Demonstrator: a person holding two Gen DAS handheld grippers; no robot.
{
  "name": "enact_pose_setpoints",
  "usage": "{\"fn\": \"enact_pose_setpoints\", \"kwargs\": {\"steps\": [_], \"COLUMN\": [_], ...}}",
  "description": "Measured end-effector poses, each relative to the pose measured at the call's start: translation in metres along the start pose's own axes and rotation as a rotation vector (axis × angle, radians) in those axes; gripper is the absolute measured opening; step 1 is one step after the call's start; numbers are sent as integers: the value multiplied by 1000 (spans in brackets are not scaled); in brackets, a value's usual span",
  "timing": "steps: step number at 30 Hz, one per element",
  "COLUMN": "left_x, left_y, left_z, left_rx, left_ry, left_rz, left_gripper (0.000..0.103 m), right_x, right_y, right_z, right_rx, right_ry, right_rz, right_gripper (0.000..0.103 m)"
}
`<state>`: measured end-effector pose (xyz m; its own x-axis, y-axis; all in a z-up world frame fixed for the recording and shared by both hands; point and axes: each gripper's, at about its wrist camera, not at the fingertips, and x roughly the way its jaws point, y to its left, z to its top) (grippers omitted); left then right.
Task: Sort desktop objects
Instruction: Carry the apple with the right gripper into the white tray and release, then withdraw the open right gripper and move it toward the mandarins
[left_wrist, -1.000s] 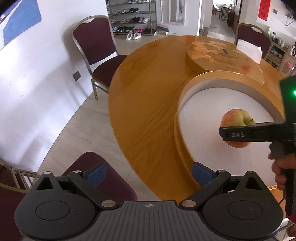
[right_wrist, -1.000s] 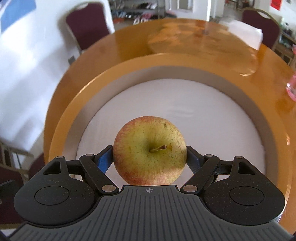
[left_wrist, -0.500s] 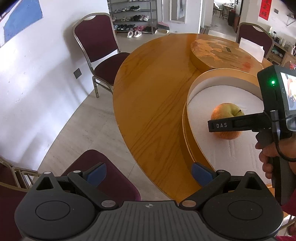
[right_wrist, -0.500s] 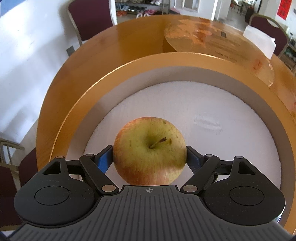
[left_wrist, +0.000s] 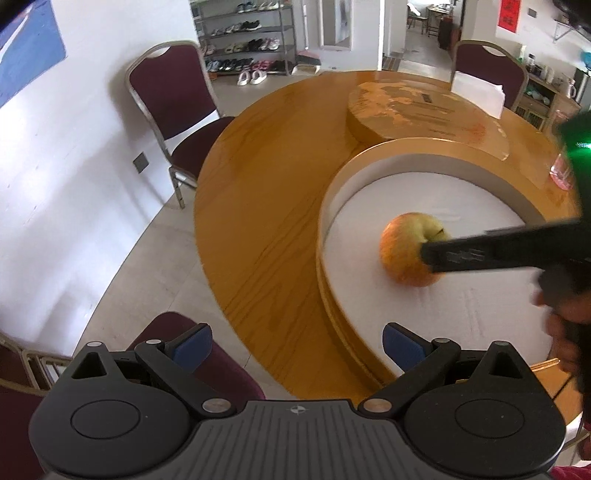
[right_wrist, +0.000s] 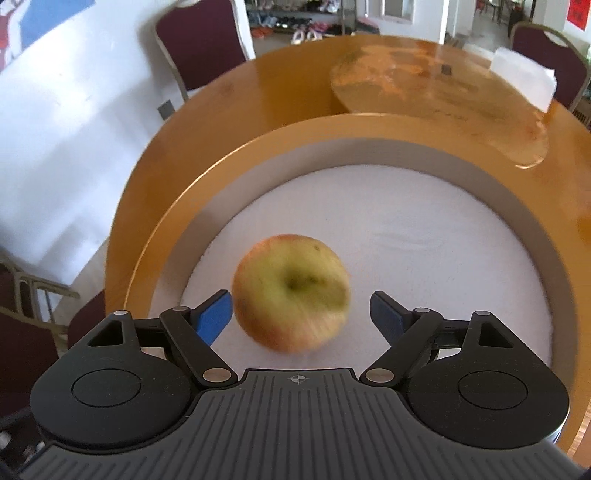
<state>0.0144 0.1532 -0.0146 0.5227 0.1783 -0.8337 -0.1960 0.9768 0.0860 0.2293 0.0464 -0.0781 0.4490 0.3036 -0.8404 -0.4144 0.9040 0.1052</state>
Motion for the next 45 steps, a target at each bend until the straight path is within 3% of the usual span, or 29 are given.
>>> {"fn": "enact_pose_setpoints", "kwargs": {"steps": [3, 5, 7, 10, 23, 37, 45], "left_x": [4, 14, 25, 44, 83, 90, 96], "left_y": [-6, -6, -5, -5, -32, -51, -58], "left_z": [4, 7, 10, 13, 8, 12, 19], "left_rx": [17, 6, -13, -36, 19, 62, 52], "left_ry": [-10, 4, 20, 48, 134, 113, 123], "left_rz": [-27, -14, 5, 33, 5, -62, -43], "left_gripper": [101, 101, 101, 101, 96, 95, 95], "right_x": [-37, -58, -73, -84, -30, -35, -38], "right_y": [-31, -59, -88, -123, -173, -167, -169], "right_z": [-17, -33, -47, -62, -69, -82, -91], "right_rx": [59, 100, 146, 196, 297, 328, 355], "right_ry": [-38, -67, -67, -67, 60, 100, 110], "right_rz": [-4, -27, -111, -233, -286, -296, -284], "right_gripper": [85, 78, 64, 61, 8, 8, 10]}}
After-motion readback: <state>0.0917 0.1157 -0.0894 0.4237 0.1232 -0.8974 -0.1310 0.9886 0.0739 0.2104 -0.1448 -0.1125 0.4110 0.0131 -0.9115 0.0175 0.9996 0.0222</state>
